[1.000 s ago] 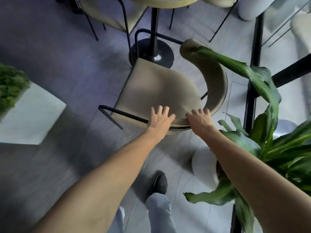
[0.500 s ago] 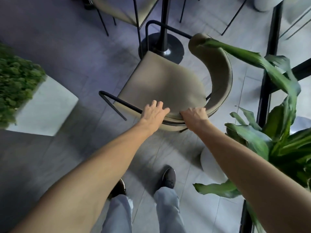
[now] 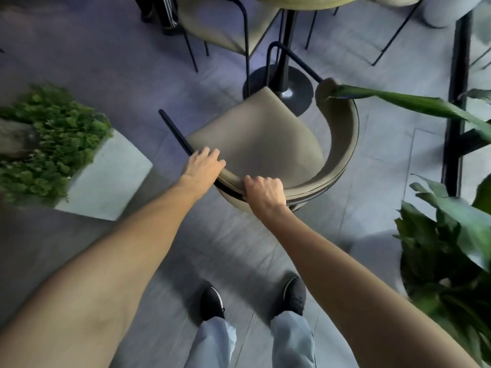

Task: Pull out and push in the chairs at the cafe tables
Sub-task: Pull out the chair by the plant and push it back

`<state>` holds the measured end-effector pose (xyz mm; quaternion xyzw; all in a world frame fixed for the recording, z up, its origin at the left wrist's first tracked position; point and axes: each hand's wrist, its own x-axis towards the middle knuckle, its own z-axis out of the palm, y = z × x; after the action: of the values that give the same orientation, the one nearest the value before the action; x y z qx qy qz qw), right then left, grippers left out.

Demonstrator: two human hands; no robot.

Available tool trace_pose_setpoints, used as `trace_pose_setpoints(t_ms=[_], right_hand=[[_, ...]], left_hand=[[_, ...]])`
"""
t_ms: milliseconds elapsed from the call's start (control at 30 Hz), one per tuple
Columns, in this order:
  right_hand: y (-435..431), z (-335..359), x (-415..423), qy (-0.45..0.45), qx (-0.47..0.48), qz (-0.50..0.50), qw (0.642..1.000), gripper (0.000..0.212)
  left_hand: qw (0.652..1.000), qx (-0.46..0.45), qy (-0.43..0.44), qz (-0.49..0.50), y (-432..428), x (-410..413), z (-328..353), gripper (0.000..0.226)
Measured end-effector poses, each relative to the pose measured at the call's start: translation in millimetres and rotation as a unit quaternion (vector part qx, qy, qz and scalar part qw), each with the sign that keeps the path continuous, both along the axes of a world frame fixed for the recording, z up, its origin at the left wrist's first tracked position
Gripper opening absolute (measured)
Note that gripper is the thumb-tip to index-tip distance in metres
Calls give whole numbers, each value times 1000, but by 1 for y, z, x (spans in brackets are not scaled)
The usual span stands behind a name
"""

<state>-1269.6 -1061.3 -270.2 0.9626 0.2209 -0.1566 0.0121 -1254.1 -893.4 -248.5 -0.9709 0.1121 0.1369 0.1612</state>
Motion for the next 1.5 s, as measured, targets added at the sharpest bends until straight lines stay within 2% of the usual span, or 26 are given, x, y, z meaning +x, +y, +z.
trace_pose_setpoints(t_ms=[100,167,300,433,600,733,800,1100,1500], right_hand=[[5,0,0,16,30,12,999,22],[-9,4,3,54,32,22,998,42],[-64,12,22,63,-53,60,995,76],[-117,15,49,54,-123,86,987,85],[-148,13,82,37,-157,128,979,61],[-155,6,94,39,-198,189,961,31],[-153,8,95,38,-213,202,955,24],[-141,12,80,58,-231,174,955,22],[-66,12,24,110,-226,45,967,33]], left_hand=[[1000,13,15,-1,5,-8,3,43],[1000,5,10,-21,-4,-17,1,48],[998,-56,10,-35,-43,-34,-3,31],[993,-111,44,2,-95,-43,-4,39],[981,-146,86,97,-153,-34,-16,58],[980,-132,61,137,-165,-27,-28,52],[978,-136,67,144,-158,-24,-27,50],[983,-130,105,76,-130,-26,-23,46],[989,-94,115,-10,-45,-28,-18,51]])
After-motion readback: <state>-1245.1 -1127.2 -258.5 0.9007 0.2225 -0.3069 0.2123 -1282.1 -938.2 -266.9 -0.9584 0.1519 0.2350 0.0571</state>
